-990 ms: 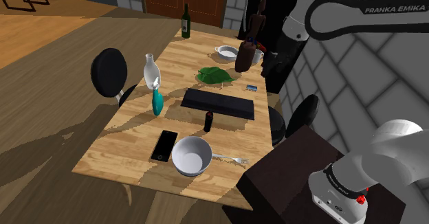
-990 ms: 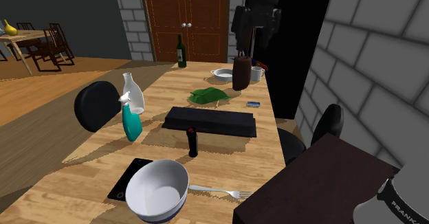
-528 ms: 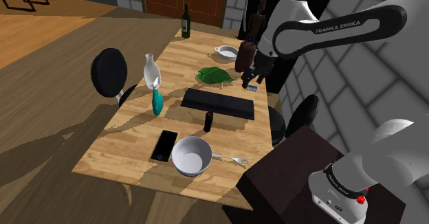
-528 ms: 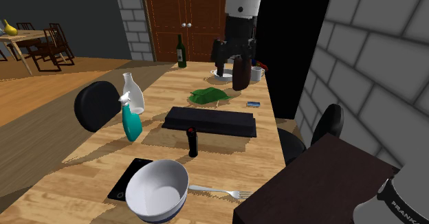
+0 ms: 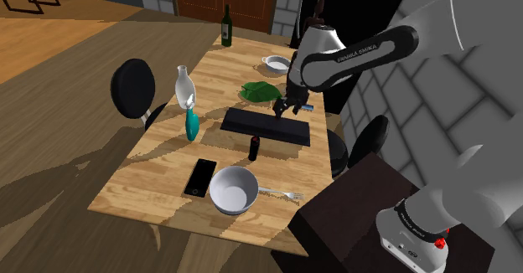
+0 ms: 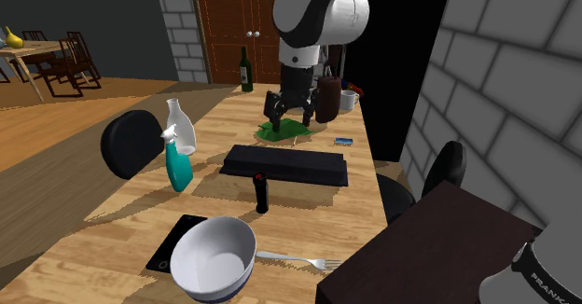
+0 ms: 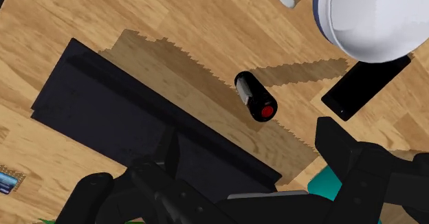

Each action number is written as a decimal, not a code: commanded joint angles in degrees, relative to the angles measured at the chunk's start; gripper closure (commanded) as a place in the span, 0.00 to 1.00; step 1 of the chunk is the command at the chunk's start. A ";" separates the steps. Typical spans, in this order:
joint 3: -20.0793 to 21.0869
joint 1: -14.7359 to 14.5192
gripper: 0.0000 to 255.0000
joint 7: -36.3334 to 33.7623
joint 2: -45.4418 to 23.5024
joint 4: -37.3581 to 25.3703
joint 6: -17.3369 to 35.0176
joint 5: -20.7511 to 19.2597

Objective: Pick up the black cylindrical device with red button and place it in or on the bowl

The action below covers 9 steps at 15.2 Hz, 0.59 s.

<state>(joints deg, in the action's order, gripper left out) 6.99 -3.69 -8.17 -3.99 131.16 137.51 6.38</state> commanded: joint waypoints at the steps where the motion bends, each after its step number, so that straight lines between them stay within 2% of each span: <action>1: 0.17 -0.25 0.00 -0.30 -4.37 -2.03 1.95 -0.12; 9: 0.45 -2.21 0.00 -2.22 -22.15 -13.11 7.13 -1.05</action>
<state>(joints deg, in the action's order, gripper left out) 7.40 -5.67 -10.22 -24.13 119.26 144.00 5.37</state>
